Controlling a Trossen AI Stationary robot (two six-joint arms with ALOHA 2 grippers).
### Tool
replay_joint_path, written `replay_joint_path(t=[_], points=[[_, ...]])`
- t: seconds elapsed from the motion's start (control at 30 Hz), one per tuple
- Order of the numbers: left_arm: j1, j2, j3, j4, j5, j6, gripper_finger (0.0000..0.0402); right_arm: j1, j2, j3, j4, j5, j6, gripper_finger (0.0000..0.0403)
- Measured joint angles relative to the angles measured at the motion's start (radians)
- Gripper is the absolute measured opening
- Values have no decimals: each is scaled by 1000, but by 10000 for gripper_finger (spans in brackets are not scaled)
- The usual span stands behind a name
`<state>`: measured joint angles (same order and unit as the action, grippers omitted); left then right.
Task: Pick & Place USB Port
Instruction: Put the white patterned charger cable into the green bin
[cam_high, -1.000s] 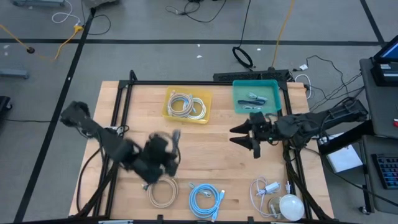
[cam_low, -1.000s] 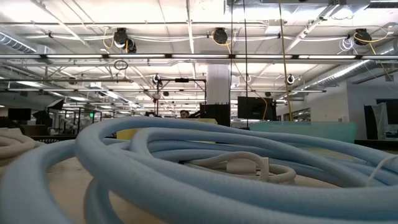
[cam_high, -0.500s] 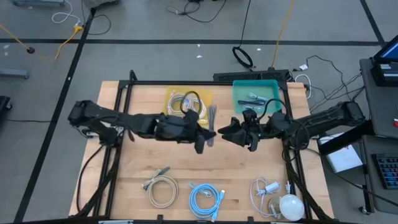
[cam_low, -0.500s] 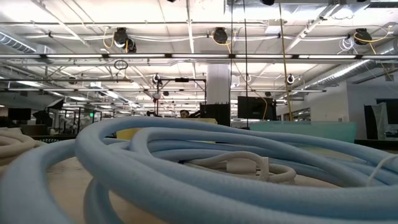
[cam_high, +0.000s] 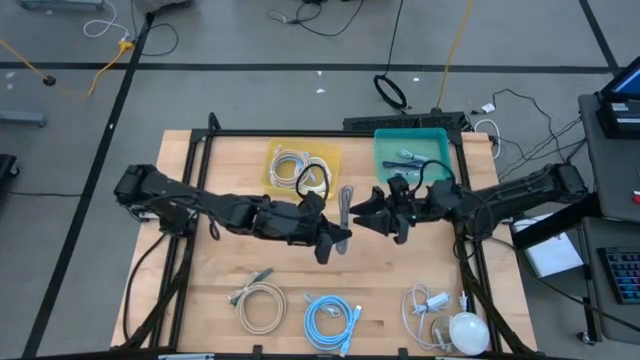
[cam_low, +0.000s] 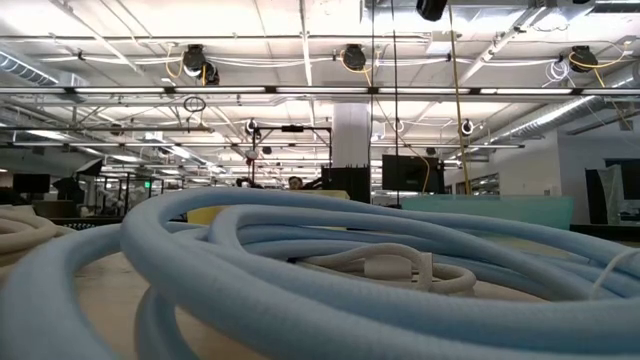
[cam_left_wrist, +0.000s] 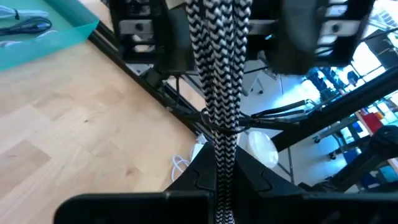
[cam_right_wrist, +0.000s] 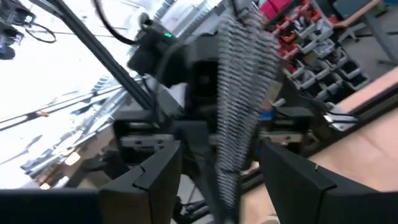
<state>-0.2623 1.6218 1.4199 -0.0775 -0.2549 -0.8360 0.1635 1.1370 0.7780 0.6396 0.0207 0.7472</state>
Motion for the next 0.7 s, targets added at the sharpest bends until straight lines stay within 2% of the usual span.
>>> replay_joint_path(t=[0.37, 0.7], points=[[13, 0, 13, -1, -1, 8, 13, -26, 0, 0, 2, -24, 0, 207], [55, 6, 13, 2, 102, 19, 13, -32, 1, 0, 22, -19, -6, 208]])
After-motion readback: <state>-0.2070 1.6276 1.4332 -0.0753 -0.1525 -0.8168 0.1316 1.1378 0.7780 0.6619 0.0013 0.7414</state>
